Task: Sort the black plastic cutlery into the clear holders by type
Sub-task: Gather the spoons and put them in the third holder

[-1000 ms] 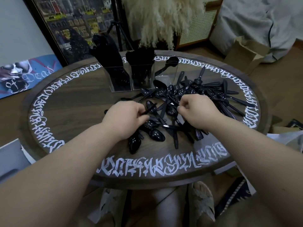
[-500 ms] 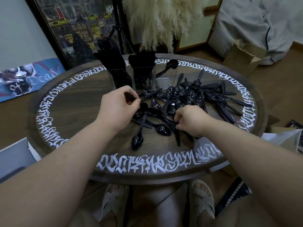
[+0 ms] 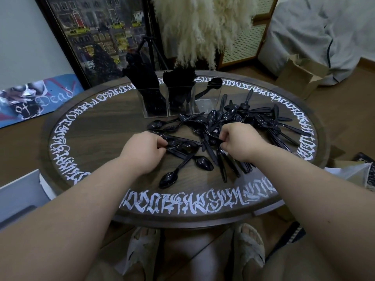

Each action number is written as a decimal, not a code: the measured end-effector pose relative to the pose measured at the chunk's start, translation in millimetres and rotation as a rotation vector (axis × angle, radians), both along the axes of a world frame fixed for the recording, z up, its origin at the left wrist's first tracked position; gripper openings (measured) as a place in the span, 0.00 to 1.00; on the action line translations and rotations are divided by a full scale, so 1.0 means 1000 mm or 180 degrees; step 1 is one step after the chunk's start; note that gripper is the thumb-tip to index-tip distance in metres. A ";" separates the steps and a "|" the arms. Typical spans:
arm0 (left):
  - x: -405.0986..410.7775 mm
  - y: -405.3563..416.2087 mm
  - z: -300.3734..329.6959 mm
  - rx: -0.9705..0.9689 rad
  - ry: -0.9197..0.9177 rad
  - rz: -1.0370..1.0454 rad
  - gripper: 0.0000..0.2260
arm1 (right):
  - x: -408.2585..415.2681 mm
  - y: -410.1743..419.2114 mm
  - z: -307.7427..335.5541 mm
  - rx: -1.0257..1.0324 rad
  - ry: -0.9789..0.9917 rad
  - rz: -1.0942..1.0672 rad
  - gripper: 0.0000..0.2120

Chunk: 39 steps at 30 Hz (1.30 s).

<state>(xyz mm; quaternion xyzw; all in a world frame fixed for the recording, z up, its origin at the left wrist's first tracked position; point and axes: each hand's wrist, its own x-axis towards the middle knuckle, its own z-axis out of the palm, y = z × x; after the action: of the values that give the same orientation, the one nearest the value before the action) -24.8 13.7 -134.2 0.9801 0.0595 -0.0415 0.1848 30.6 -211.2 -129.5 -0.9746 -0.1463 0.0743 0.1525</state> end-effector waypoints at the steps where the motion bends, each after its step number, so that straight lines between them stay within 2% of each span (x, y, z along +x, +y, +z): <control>1: 0.001 0.000 -0.002 0.0127 0.0130 -0.0010 0.14 | 0.000 0.003 0.000 0.0010 0.0007 -0.0004 0.06; 4: 0.007 -0.002 -0.004 0.0154 0.0103 0.0129 0.16 | 0.001 0.008 -0.001 0.0010 -0.0008 -0.0040 0.06; 8: 0.016 -0.008 0.007 -0.0192 -0.0387 0.0517 0.16 | 0.001 0.012 0.000 0.0025 0.0025 -0.0022 0.07; 10: 0.020 -0.011 0.010 -0.0336 -0.0486 0.0477 0.17 | 0.001 0.013 0.000 0.0104 0.0069 -0.0003 0.07; 13: 0.022 -0.016 0.007 -0.0999 -0.0261 0.0221 0.13 | -0.002 0.015 0.003 0.0483 0.0360 0.0084 0.08; 16: 0.024 -0.020 0.006 -0.1727 -0.0399 0.0124 0.02 | -0.005 0.019 0.004 0.0617 0.0637 0.0301 0.09; 18: 0.025 -0.025 0.007 -0.1932 -0.0465 0.0105 0.04 | -0.006 0.022 0.004 0.0629 0.0714 0.0411 0.06; 21: 0.029 -0.032 0.009 -0.1535 -0.0549 -0.0034 0.04 | -0.006 0.026 0.006 0.1078 0.0397 0.0340 0.10; 24: 0.030 -0.039 0.013 -0.1263 -0.0685 -0.0136 0.09 | -0.005 0.031 0.013 0.1778 -0.0094 0.0280 0.07; 27: 0.030 -0.042 0.017 -0.1150 -0.0679 -0.0206 0.09 | -0.006 0.032 0.014 0.1737 -0.0342 0.0274 0.05; 29: 0.030 -0.042 0.020 -0.1183 -0.0605 -0.0234 0.04 | -0.005 0.029 0.015 0.1703 -0.0464 0.0213 0.05; 33: 0.032 -0.038 0.024 -0.1339 -0.0420 -0.0112 0.16 | 0.001 0.018 0.024 0.1980 -0.0853 -0.0199 0.06; 35: 0.032 -0.037 0.021 -0.1156 -0.0381 -0.0164 0.16 | 0.003 0.015 0.026 0.2428 -0.0660 -0.0510 0.06; 39: 0.030 -0.042 0.015 -0.1060 -0.0332 -0.0252 0.14 | -0.001 0.018 0.027 0.3474 0.0260 -0.0941 0.07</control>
<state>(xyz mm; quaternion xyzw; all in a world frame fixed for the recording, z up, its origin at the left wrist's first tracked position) 5.1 -28.0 -119.4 0.9383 0.0035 -0.0072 0.3456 29.3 -193.7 -102.4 -0.7609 -0.0195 0.0034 0.6485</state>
